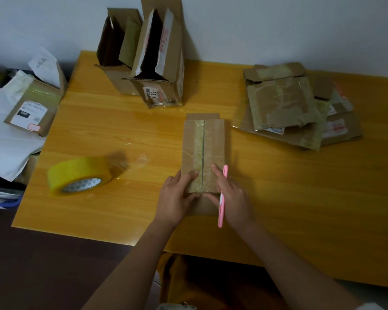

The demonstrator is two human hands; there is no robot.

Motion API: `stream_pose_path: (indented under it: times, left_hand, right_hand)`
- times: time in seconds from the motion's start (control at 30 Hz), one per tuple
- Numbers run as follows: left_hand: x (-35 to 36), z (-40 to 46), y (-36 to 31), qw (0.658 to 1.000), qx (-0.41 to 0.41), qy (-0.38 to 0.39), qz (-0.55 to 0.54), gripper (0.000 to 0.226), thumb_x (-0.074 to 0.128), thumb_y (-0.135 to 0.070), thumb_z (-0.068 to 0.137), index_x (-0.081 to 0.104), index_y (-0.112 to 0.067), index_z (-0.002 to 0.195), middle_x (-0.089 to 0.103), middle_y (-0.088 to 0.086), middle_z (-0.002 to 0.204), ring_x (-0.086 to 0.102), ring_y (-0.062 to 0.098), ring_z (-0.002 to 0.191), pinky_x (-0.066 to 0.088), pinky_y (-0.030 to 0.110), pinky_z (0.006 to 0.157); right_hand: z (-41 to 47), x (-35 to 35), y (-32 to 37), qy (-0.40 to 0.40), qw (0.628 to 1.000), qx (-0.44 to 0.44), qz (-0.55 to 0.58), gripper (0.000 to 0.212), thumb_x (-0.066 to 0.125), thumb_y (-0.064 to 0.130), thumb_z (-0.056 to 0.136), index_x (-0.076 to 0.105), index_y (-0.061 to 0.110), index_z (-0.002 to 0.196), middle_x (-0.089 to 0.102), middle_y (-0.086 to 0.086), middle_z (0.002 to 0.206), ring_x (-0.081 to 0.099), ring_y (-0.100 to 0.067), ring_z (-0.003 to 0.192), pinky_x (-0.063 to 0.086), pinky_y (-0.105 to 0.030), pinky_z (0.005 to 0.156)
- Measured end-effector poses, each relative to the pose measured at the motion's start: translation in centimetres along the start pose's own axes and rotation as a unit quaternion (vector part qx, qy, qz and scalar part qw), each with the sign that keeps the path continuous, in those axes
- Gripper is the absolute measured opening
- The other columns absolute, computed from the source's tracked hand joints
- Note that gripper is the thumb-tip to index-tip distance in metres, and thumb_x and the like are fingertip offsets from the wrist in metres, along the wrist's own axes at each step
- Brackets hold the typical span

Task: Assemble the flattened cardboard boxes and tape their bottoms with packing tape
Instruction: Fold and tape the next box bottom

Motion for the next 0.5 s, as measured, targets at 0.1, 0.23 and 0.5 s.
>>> stream_pose_path:
  times: [0.1, 0.23, 0.5]
  left_hand:
    - [-0.1, -0.2, 0.1, 1.000, -0.001, 0.006, -0.028, 0.059, 0.079, -0.012, 0.074, 0.056, -0.025, 0.127, 0.063, 0.001, 0.124, 0.051, 0.022, 0.089, 0.040, 0.027, 0.072]
    - [-1.1, 0.0, 0.3, 0.995, -0.001, 0.084, -0.048, 0.062, 0.067, 0.002, 0.079, 0.052, -0.028, 0.131, 0.056, -0.003, 0.135, 0.046, 0.018, 0.092, 0.041, 0.029, 0.076]
    - [-5.7, 1.1, 1.7, 0.986, -0.141, 0.034, -0.083, 0.076, 0.064, 0.001, 0.083, 0.034, -0.034, 0.144, 0.041, -0.005, 0.128, 0.052, 0.016, 0.090, 0.048, 0.030, 0.078]
  right_hand:
    - [-0.1, -0.1, 0.0, 0.006, 1.000, -0.013, 0.015, 0.081, 0.089, 0.009, 0.065, 0.052, 0.002, 0.136, 0.067, -0.014, 0.099, 0.064, -0.026, 0.086, 0.054, -0.032, 0.067]
    - [-0.5, -0.8, -1.0, 0.065, 0.995, 0.024, 0.075, 0.073, 0.078, 0.008, 0.078, 0.045, 0.016, 0.142, 0.047, 0.009, 0.087, 0.047, -0.009, 0.073, 0.039, -0.017, 0.060]
    - [2.5, -3.4, 1.0, 0.004, 0.998, 0.060, 0.000, 0.030, 0.067, 0.041, 0.082, 0.049, 0.021, 0.096, 0.055, 0.005, 0.087, 0.055, -0.016, 0.077, 0.053, -0.041, 0.060]
Point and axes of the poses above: each hand's wrist, its own z-axis towards the middle knuckle, its own x-axis out of the palm, y = z × x, the point moved 5 cm from there along z, towards the middle knuckle
